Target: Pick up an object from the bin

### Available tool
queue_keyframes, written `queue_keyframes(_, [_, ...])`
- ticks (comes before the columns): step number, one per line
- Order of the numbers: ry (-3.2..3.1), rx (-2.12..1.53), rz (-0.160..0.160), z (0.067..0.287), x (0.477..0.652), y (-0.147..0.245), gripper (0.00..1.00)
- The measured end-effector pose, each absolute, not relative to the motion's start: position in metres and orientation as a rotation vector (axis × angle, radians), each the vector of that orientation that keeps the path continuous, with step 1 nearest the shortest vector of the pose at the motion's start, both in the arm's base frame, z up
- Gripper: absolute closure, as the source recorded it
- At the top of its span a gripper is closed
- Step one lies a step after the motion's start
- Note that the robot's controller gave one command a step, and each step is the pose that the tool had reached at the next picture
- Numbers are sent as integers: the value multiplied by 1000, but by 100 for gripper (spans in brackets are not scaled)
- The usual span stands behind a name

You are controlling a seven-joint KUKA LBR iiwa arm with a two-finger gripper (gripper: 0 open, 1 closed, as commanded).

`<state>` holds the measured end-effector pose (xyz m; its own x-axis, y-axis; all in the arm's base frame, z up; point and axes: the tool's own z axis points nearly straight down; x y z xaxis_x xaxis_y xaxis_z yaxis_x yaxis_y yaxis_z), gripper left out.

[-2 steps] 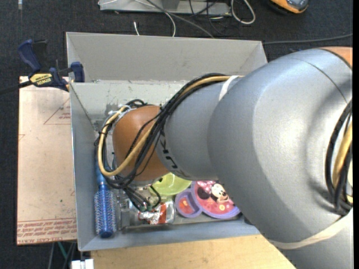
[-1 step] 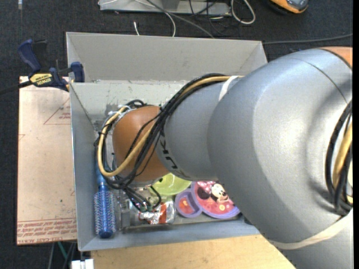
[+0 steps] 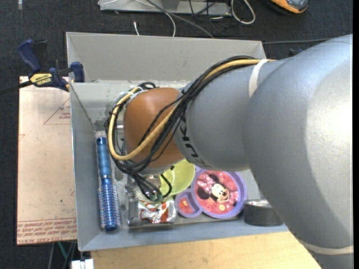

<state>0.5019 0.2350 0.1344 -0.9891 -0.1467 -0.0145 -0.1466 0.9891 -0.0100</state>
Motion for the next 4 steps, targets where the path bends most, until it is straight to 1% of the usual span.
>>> queue_keyframes(1, [3047,-702,-26,72,515,234,0])
queue_keyframes(2, [3080,-569,-35,70,511,239,0])
queue_keyframes(3, [3081,-566,-34,70,511,239,0])
queue_keyframes(4, [3084,-543,-33,176,489,241,100])
